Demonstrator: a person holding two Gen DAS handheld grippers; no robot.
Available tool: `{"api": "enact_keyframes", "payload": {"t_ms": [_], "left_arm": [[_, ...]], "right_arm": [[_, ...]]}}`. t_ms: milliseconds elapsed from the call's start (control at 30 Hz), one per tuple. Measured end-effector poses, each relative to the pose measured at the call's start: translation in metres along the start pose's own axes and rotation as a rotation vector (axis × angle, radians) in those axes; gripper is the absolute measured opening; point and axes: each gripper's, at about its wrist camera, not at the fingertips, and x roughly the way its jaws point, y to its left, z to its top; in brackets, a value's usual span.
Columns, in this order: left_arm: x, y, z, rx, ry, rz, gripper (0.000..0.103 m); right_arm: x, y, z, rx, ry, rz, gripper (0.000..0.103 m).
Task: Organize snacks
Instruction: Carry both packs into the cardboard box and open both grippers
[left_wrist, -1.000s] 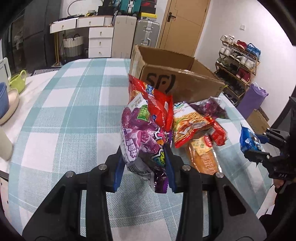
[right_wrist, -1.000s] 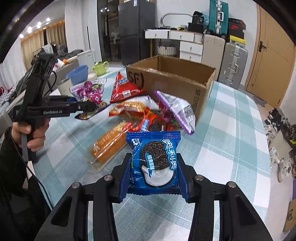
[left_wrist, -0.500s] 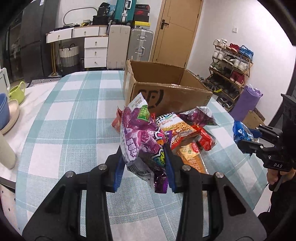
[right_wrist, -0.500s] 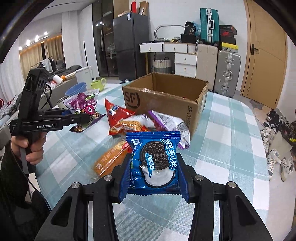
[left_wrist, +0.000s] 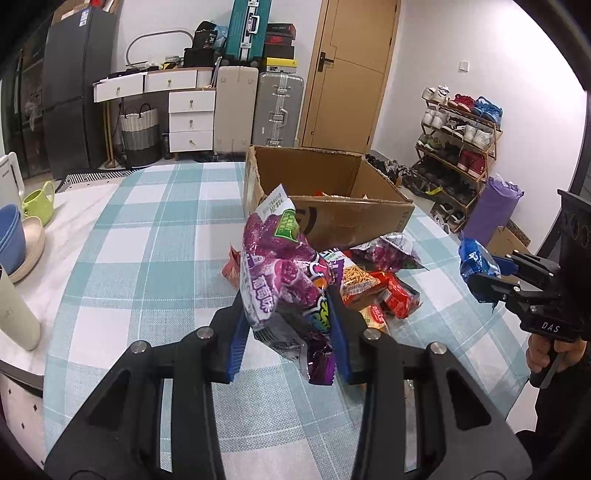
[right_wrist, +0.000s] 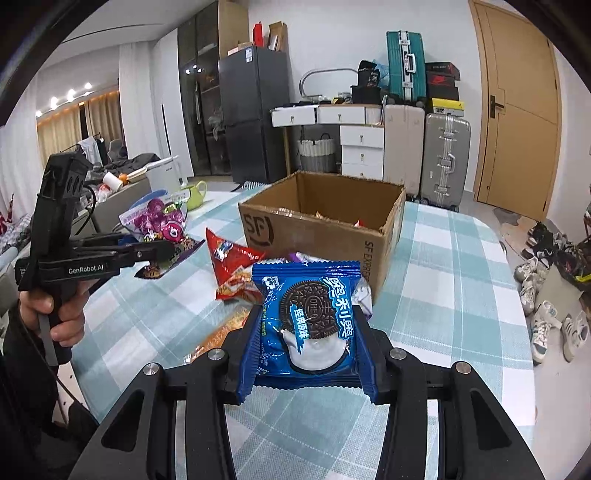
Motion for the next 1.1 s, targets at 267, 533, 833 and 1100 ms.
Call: {"api": "enact_keyframes", "payload": {"t_ms": [267, 533, 833, 1100], "left_arm": [[0.005, -0.002, 0.016, -0.007, -0.01, 0.005, 0.035], [0.015, -0.013, 0.053, 0.011, -0.042, 0.002, 0.035], [0.037, -0.019, 0.09, 0.009, -0.05, 0.01, 0.035], [0.067, -0.026, 0.116, 0.015, -0.025, 0.025, 0.035]], "right_arm": [[0.005, -0.004, 0.023, 0.018, -0.025, -0.028, 0.045], [0.018, -0.014, 0.054, 0.045, -0.052, -0.05, 0.045], [0.042, -0.021, 0.091, 0.058, -0.076, -0.046, 0.045], [0.071, -0.029, 0.107, 0.06, -0.055, -0.032, 0.045]]}}
